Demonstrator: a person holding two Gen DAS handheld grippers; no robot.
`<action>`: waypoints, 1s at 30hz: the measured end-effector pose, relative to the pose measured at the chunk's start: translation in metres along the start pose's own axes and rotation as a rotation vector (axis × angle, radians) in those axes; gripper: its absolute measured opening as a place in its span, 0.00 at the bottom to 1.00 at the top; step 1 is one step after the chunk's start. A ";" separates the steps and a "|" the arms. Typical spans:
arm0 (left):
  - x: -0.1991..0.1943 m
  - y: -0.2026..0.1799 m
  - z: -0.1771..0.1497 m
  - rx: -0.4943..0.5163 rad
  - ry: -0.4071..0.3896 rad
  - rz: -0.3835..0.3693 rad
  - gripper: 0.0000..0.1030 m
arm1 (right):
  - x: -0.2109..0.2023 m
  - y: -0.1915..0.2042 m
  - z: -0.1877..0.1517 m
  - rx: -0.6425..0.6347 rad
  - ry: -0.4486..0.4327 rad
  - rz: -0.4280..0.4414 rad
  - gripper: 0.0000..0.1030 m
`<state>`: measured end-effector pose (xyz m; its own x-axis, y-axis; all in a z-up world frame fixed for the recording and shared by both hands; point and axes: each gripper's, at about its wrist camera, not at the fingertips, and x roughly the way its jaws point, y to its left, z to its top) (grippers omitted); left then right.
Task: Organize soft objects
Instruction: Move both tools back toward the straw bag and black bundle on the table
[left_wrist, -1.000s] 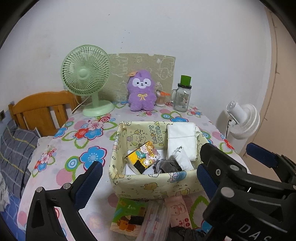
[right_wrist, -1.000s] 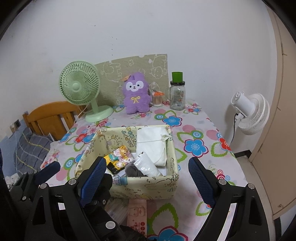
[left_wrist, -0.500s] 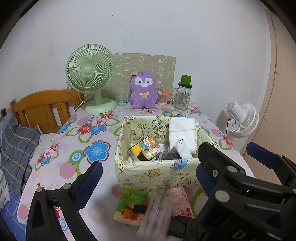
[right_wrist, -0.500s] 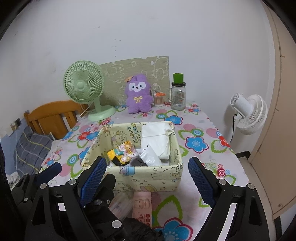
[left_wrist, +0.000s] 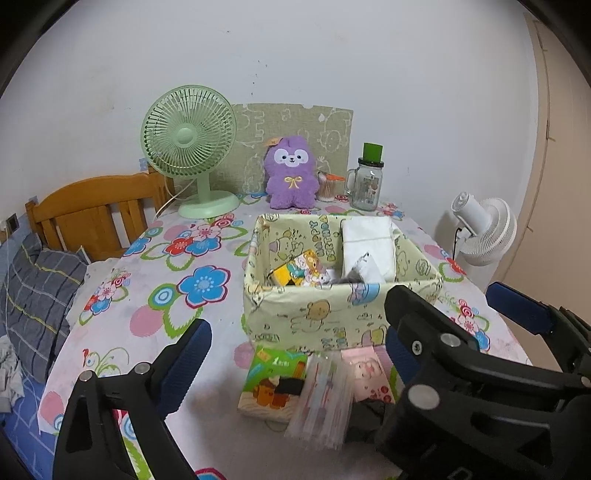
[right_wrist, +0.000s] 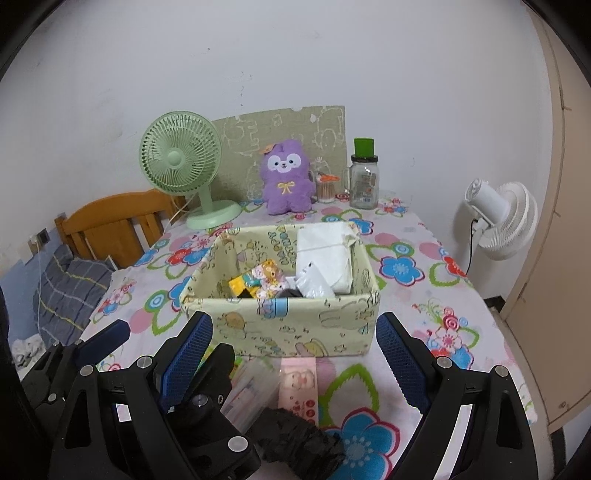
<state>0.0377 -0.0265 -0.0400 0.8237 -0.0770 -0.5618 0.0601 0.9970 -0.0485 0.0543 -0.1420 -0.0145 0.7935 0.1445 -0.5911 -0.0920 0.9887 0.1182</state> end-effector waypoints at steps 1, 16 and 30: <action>0.000 0.000 -0.002 0.000 0.001 -0.001 0.92 | 0.000 0.000 -0.001 0.002 0.002 0.002 0.89; 0.004 -0.004 -0.026 -0.002 0.019 -0.018 0.86 | 0.005 -0.003 -0.025 0.007 0.040 0.006 0.90; 0.013 0.001 -0.052 0.022 0.065 -0.021 0.83 | 0.017 -0.001 -0.052 -0.006 0.104 0.014 0.90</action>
<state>0.0191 -0.0269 -0.0904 0.7837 -0.0978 -0.6134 0.0906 0.9950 -0.0430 0.0365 -0.1387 -0.0656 0.7258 0.1610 -0.6689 -0.1064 0.9868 0.1220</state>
